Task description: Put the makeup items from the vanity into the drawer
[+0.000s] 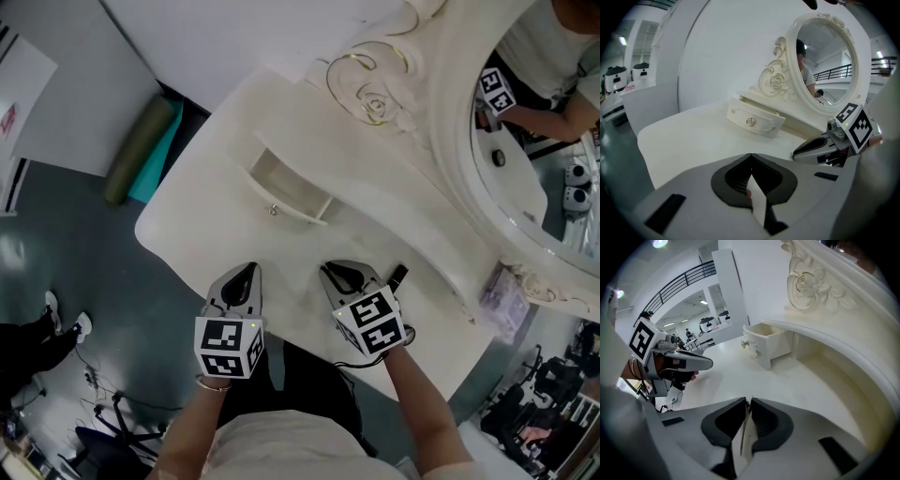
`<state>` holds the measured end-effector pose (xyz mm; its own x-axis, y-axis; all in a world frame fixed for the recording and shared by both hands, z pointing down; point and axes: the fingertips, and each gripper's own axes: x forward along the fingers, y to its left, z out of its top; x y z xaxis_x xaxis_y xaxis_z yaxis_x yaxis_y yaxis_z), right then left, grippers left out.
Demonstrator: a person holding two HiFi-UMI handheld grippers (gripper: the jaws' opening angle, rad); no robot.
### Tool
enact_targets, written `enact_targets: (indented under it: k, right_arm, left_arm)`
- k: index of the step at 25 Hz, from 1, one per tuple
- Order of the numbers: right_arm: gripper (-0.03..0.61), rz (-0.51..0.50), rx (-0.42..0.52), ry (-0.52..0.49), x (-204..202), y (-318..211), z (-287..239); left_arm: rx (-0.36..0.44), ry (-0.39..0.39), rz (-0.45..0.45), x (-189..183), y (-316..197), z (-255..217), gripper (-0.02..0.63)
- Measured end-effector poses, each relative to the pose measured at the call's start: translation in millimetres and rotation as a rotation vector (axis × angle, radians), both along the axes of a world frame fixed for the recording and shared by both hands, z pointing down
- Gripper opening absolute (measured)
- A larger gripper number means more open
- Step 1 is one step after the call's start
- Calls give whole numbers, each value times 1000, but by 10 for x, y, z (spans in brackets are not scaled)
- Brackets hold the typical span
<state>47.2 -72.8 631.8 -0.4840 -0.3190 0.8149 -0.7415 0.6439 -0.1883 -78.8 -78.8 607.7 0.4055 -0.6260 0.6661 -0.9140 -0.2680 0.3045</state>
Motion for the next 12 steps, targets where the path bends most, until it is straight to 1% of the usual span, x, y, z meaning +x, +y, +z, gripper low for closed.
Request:
enact_targets:
  k: [6, 12]
  right_arm:
    - [52, 34, 60, -24, -23, -48, -269]
    - [52, 79, 121, -53, -41, -100, -613]
  left_arm:
    - [18, 0, 0, -31, -15, -99, 6]
    - [53, 2, 5, -76, -41, -294, 6]
